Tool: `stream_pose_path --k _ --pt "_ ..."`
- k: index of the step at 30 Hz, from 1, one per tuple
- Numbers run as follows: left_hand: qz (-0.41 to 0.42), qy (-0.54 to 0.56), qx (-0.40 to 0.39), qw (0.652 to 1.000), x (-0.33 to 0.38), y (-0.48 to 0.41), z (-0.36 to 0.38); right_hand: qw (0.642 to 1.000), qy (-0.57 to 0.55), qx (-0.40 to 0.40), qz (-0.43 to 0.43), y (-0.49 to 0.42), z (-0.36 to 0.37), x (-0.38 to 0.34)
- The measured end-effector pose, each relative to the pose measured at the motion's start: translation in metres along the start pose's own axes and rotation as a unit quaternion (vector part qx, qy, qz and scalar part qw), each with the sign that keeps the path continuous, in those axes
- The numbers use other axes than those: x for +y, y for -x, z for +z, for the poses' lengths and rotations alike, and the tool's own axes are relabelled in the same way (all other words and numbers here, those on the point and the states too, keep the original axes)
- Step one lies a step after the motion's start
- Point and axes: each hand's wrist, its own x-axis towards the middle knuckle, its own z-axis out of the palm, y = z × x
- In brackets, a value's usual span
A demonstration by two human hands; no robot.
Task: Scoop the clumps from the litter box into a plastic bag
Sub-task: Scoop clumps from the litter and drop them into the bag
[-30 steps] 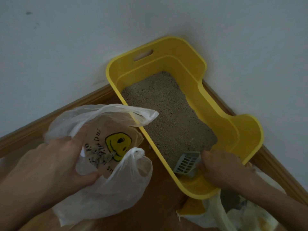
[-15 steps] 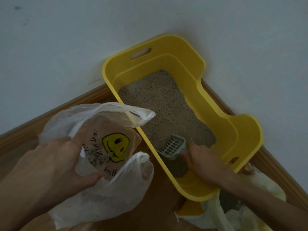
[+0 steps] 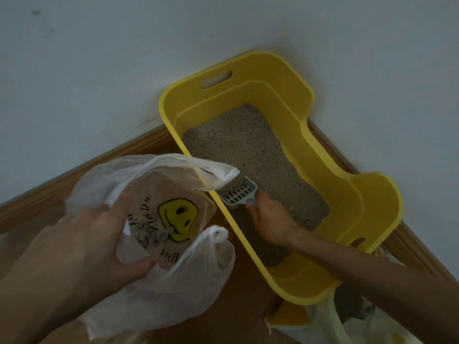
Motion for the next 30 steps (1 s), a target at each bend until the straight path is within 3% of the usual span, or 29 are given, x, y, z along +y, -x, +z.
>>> stream_pose_path --k 11,18,30 --pt "-0.001 -0.044 0.016 0.999 0.007 -0.001 -0.006 0.998 0.011 0.066 -0.007 -0.029 0.01 -0.016" --pt "-0.02 -0.033 -0.007 0.999 0.01 0.002 -0.012 0.996 -0.007 0.089 -0.023 -0.048 0.011 -0.031" --pt "-0.031 -0.028 0.018 0.999 0.001 0.009 -0.01 0.992 -0.048 0.115 -0.018 -0.067 0.012 -0.047"
